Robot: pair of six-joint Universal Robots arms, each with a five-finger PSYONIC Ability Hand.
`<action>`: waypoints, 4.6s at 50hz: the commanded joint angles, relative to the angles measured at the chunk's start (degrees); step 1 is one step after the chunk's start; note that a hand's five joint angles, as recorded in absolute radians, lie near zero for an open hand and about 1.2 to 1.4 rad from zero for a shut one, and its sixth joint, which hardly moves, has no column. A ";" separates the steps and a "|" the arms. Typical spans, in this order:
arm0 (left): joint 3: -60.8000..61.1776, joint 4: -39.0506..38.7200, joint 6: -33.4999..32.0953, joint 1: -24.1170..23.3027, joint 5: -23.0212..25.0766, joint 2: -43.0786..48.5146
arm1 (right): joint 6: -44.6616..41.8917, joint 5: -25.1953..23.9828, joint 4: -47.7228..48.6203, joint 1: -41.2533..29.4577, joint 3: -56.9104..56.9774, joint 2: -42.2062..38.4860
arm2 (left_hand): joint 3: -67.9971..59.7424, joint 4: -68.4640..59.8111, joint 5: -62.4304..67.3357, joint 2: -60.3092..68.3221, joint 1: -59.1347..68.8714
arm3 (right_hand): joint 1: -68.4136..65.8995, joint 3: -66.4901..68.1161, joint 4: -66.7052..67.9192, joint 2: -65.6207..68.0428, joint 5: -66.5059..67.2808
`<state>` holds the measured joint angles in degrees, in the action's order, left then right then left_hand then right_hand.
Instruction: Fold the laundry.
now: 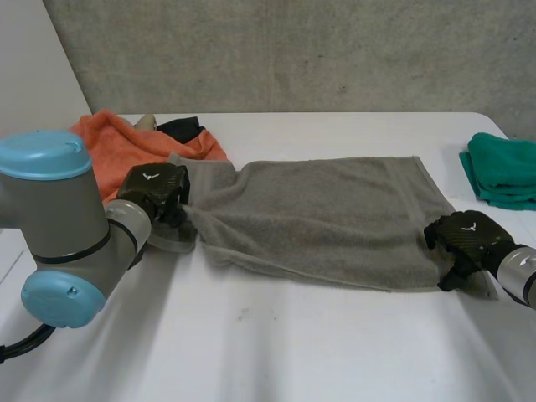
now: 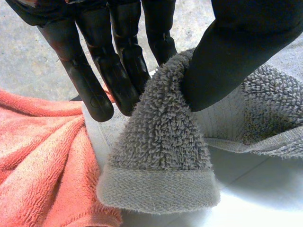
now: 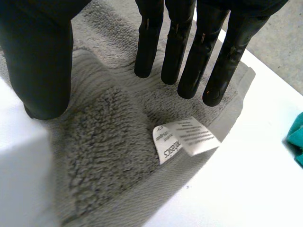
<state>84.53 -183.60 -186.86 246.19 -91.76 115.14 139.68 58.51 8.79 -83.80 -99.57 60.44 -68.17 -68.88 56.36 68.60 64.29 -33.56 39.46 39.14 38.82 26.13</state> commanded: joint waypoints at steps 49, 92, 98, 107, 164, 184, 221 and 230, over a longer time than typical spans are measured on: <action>2.60 10.98 -18.98 -0.18 2.11 -0.62 | -18.14 16.53 -35.53 -4.77 17.70 6.55 | -11.83 -11.12 13.64 11.40 15.71 | -46.44 40.54 40.86 41.18 43.87; 0.03 2.99 -12.37 0.08 0.88 8.05 | -1.95 13.82 -11.43 -9.98 6.84 8.30 | -5.34 -4.63 7.15 4.91 9.21 | -46.44 40.54 40.86 41.18 43.87; -3.84 2.90 -16.78 -0.53 0.88 12.13 | -1.08 13.91 -9.42 -10.50 6.84 3.99 | 31.52 32.23 -29.71 -31.95 -27.64 | -46.44 40.54 40.86 41.18 43.87; 4.05 -1.49 -15.82 -1.50 1.06 -0.43 | 2.43 13.47 -6.24 -10.15 5.17 4.07 | 43.83 44.54 -42.02 -44.26 -39.95 | -46.44 40.54 40.86 41.18 43.87; -6.21 -6.60 -16.44 -3.96 0.80 15.29 | 1.73 13.29 -5.45 -10.15 2.62 3.90 | 31.88 32.59 -30.07 -32.32 -28.01 | -46.44 40.54 40.86 41.18 43.87; -9.38 -6.68 -16.52 -4.48 0.36 18.99 | 1.56 13.20 -5.45 -9.98 2.45 3.81 | -11.83 -11.12 13.64 11.40 15.70 | -46.44 40.54 40.86 41.18 43.87; 22.27 6.16 -30.41 0.44 1.85 -16.63 | -25.00 13.91 -30.34 -2.50 -3.10 19.29 | -11.83 -11.12 13.64 11.40 15.71 | -46.44 40.54 40.86 41.18 43.87; 2.78 -2.90 -30.32 0.00 1.68 -5.46 | -15.51 20.13 -17.43 -10.66 14.88 9.62 | -11.83 -11.12 13.64 11.40 15.71 | -46.44 40.54 40.86 41.18 43.87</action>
<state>99.92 -182.88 -217.27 246.47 -89.97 103.48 118.67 74.24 -16.19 -89.33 -96.73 74.35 -67.98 -68.66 56.52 68.64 64.55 -57.00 68.52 68.25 67.37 57.30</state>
